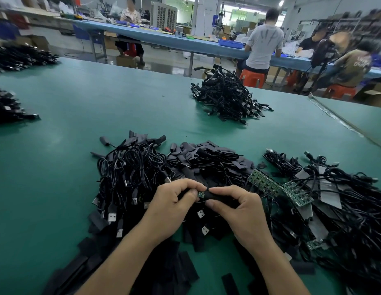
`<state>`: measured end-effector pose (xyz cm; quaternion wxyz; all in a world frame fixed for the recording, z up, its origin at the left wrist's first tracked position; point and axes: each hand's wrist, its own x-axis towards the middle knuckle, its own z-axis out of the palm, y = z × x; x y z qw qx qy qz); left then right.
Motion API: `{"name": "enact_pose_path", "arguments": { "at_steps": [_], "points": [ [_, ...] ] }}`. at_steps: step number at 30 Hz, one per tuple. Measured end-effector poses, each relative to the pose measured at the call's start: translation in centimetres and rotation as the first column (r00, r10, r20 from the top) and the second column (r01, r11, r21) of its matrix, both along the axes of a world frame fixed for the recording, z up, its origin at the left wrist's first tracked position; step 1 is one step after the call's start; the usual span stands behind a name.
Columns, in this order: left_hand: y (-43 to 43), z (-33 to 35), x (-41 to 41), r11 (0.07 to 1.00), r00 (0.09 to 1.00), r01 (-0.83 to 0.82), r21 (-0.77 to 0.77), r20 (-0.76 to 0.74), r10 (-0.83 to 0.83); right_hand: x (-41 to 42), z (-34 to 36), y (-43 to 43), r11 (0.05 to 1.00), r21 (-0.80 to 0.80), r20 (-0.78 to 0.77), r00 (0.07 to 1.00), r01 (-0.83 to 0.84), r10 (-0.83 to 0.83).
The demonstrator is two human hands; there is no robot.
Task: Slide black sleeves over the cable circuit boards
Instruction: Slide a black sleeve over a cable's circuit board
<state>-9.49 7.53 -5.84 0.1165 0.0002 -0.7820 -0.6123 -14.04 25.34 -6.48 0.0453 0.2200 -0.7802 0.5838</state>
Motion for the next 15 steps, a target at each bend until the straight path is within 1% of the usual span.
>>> {"name": "enact_pose_path", "arguments": {
  "at_steps": [7,11,15],
  "points": [
    [-0.07,-0.08,-0.02,0.998,0.998,0.051,0.021,-0.049,-0.050,0.13,0.01,-0.06,0.999,0.030,-0.066,0.998,-0.016,0.018],
    [-0.10,-0.22,0.07,0.996,0.993,0.091,-0.014,-0.070,-0.092,0.29,0.25,-0.35,0.995,0.103,-0.172,0.985,0.006,0.011],
    [-0.07,-0.28,0.12,0.997,0.993,0.072,-0.030,-0.096,-0.074,0.27,0.15,-0.45,0.990,0.134,-0.243,0.970,0.051,-0.017]
  ]
}}
